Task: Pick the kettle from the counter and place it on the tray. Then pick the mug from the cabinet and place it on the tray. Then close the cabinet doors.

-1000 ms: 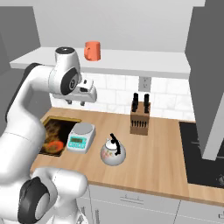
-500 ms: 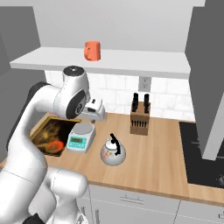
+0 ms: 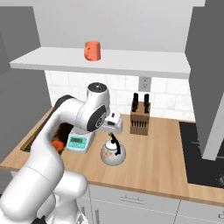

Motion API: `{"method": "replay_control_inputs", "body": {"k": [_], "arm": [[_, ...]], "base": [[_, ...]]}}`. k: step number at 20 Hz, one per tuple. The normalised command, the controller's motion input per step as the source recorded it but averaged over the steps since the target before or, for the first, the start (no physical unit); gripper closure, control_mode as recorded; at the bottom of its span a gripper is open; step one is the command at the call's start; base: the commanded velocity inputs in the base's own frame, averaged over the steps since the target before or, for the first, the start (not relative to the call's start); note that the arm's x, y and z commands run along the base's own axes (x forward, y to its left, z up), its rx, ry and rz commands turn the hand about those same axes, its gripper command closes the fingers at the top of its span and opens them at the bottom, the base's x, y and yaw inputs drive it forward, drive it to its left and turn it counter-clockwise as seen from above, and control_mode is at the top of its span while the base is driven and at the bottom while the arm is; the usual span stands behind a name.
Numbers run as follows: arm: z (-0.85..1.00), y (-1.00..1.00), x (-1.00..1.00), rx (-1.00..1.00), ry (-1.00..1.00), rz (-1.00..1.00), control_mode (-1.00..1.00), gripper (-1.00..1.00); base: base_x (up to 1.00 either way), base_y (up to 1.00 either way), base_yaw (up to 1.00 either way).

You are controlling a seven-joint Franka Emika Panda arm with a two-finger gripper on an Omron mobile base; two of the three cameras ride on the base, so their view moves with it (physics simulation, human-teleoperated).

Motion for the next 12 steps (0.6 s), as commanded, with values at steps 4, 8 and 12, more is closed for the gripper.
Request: {"method": "replay_control_inputs", "body": {"k": [4,8,12], "arm": [[-0.30,-0.45,0.40,0.01,0.11,0.07,-1.00,-1.00],[-0.28,-0.37,0.30,0.04,0.03,0.07,-1.00,-1.00],[-0.37,-0.17,0.18,0.02,0.00,0.11,-1.00,-1.00]], "base": [[0.00,0.00,0.00],[0.00,0.00,0.00],[0.00,0.00,0.00]]}}
